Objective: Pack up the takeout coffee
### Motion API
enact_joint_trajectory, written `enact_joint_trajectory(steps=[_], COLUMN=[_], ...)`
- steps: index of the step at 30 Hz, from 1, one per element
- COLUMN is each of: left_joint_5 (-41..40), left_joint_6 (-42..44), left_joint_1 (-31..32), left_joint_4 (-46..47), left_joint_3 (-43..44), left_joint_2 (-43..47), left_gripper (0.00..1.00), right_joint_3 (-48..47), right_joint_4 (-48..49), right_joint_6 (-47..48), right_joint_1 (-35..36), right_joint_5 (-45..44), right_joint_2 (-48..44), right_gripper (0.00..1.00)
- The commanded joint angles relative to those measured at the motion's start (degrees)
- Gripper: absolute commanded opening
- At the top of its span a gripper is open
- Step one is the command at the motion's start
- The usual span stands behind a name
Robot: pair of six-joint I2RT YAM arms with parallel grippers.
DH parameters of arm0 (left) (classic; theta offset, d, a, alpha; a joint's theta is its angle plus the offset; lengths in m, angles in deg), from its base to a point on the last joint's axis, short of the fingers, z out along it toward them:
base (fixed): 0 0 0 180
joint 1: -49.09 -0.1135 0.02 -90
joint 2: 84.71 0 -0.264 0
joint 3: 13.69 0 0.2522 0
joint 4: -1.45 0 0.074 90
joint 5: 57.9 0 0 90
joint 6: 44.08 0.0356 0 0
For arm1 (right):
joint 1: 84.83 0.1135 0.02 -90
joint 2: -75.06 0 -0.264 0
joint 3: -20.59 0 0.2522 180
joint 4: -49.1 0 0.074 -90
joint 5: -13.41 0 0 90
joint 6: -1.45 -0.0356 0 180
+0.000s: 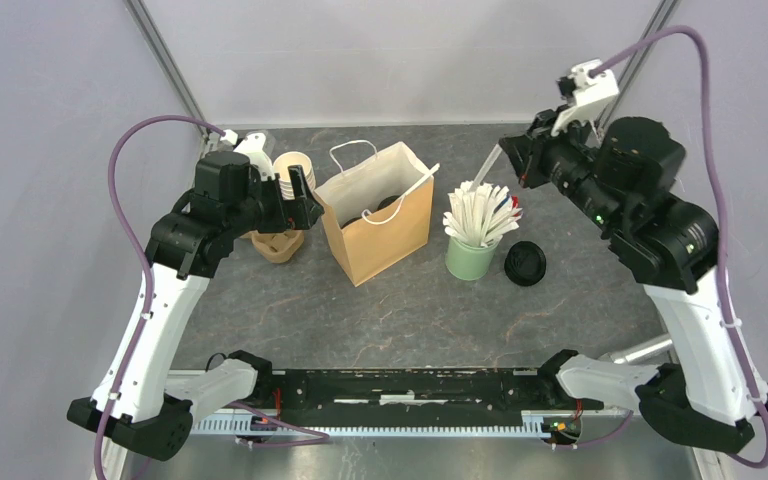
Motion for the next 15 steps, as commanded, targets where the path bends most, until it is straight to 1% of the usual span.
enact_joint_trajectory(steps=[1, 8, 15], left_joint_5=[0.6, -1.3, -2.4], left_joint_6=[1.9, 2.4, 2.6], left_joint_1=[-0.3, -0.4, -0.3], left_joint_4=[1.8, 1.0, 0.4], left_joint_3=[0.9, 1.5, 2.4], left_joint_2=[0.4, 0.9, 1.3], left_gripper=[1.0, 1.0, 1.0], right_joint_3=[1.6, 4.4, 8.0], right_joint_4=[12.2, 23.8, 31.5], right_joint_6=[-1.4, -3.2, -9.6], right_joint_1=[0.1, 0.1, 0.1], right_joint_5=[-1.4, 5.0, 14.4], right_joint_2=[-2.9, -2.0, 0.2], right_gripper=[0.1, 0.11, 0.12])
